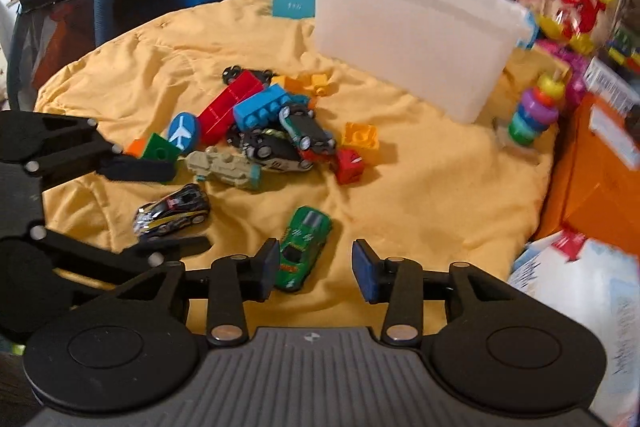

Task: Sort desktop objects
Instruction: 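Grasp the green toy car with the right tool while the left tool grasps a dark race car, then carry both toy cars over the white bin and open both tools, then grasp the green-and-red toy car with the right tool while the left tool grasps a white-and-green car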

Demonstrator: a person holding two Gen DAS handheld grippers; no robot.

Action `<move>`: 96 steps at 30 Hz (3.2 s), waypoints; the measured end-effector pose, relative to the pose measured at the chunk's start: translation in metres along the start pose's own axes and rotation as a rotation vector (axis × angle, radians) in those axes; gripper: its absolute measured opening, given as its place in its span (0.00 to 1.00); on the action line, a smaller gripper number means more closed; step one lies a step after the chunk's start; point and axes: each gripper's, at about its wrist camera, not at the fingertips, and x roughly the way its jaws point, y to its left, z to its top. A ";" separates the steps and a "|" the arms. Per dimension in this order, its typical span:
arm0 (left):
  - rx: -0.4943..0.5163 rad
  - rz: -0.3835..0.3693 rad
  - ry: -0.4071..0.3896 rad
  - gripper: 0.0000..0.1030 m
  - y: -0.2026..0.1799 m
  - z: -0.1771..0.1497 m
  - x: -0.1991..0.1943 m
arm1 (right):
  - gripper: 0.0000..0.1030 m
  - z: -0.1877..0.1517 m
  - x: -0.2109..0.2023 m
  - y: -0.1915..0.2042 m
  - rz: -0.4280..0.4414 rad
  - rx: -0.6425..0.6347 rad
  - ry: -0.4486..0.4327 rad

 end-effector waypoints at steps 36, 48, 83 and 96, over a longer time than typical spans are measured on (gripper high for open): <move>-0.070 -0.037 0.103 0.32 0.028 -0.010 0.019 | 0.39 -0.016 0.039 0.013 0.012 0.042 -0.020; -0.034 -0.132 -0.119 0.32 0.056 0.058 -0.016 | 0.32 0.034 0.000 0.005 -0.035 0.004 -0.070; 0.079 -0.250 -0.245 0.54 0.206 0.203 0.087 | 0.40 0.179 0.036 -0.073 -0.468 0.331 -0.257; 0.079 -0.212 0.010 0.60 0.105 0.040 0.020 | 0.38 0.083 0.036 0.031 -0.110 0.000 -0.055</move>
